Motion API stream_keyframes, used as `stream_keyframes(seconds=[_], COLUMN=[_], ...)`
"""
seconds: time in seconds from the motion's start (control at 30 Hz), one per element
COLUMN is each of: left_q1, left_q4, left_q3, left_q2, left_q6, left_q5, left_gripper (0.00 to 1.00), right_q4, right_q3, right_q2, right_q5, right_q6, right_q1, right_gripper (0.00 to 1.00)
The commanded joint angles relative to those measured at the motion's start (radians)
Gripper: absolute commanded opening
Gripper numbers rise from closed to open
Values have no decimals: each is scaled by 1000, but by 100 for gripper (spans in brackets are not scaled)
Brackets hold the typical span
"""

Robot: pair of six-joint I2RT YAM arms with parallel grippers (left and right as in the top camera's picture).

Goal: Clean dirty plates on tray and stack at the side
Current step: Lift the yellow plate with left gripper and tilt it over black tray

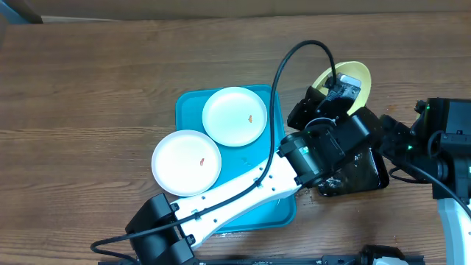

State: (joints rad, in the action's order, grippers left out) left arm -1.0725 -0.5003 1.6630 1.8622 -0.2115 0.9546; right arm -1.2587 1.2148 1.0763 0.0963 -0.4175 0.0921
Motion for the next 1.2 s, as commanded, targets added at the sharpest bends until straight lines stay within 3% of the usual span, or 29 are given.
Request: stream_keyframes(seconds=[0.0,0.43,0.67,1.17], left_q1=[-2,-2,-2,-2], left_q4=[25,132,198,215], left_q3=[22,22,22,22], left_q2=[-7,-7,-5,-5], left_q6=[104,291,473,497], left_q5=[100,97,84,73], left_gripper=[4,4,4,4], right_q4=[-1,-6,-8,-8], right_q3=[10,10,10,10], right_q2=[-8,-8,-8,-8], right_q5=[-9,-9,-9,-9], right_q6=[7,7,7,7], right_q1=[6,6,6,6], right_gripper=[95,95,95,95])
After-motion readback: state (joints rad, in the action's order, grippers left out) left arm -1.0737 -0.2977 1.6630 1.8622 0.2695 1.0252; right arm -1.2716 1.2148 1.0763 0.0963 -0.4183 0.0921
